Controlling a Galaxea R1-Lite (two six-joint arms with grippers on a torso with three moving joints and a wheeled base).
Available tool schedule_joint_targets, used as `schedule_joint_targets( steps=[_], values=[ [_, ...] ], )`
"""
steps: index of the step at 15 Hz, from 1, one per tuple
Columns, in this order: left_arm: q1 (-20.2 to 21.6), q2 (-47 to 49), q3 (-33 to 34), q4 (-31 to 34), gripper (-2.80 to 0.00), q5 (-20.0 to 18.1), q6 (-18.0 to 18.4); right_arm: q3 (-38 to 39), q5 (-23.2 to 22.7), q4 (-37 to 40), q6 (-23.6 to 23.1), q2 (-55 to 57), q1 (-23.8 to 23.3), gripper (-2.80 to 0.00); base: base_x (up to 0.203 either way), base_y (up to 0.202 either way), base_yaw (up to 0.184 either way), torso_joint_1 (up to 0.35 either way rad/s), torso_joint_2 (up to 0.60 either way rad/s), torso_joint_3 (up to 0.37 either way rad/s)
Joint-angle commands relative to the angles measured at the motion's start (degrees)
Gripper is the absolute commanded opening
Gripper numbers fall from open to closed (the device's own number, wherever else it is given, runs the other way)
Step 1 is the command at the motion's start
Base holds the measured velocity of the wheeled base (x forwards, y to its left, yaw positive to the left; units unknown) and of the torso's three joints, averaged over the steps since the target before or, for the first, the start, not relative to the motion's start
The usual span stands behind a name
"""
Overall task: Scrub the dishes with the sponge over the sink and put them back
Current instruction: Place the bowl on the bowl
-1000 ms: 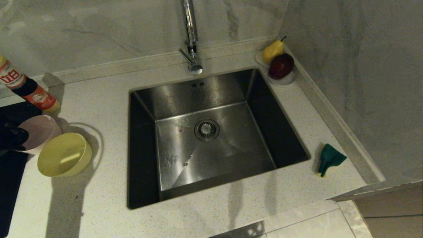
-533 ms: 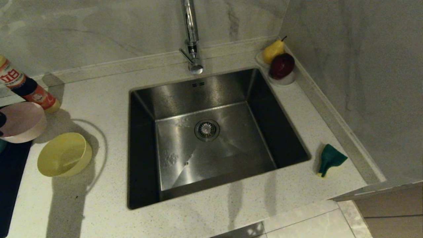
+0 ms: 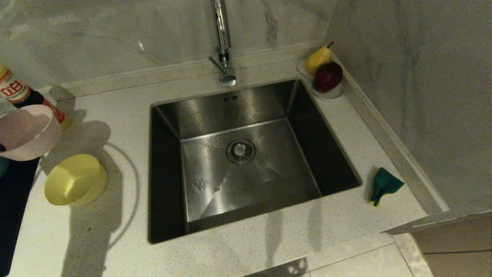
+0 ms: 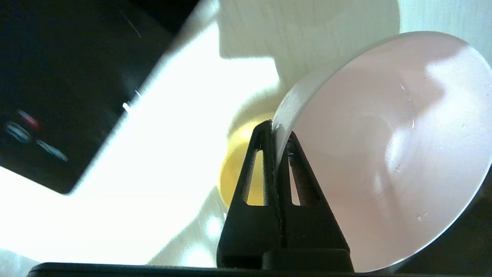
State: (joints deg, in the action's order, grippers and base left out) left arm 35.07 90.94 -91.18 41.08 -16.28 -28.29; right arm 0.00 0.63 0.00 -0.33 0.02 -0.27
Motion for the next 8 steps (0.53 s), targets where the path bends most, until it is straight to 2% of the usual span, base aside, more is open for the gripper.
schedule_joint_targets(
  steps=[1,4,8],
  values=[
    [-2.64,-2.30,4.56,0.12,-2.80,-0.11,0.27,0.00,-0.01,0.00,-0.02,0.06,0.00,-2.80,0.000,0.000,0.000,0.000,0.00,0.000],
    [-4.77,-2.81,11.08,-0.35,-2.80,0.16,1.09,0.00,-0.02,0.00,-0.02,0.06,0.00,-2.80,0.000,0.000,0.000,0.000,0.00,0.000],
    [-5.27,-2.80,19.50,-9.52,-2.80,0.40,1.39,0.00,-0.02,0.00,-0.02,0.05,0.00,-2.80,0.000,0.000,0.000,0.000,0.00,0.000]
  ],
)
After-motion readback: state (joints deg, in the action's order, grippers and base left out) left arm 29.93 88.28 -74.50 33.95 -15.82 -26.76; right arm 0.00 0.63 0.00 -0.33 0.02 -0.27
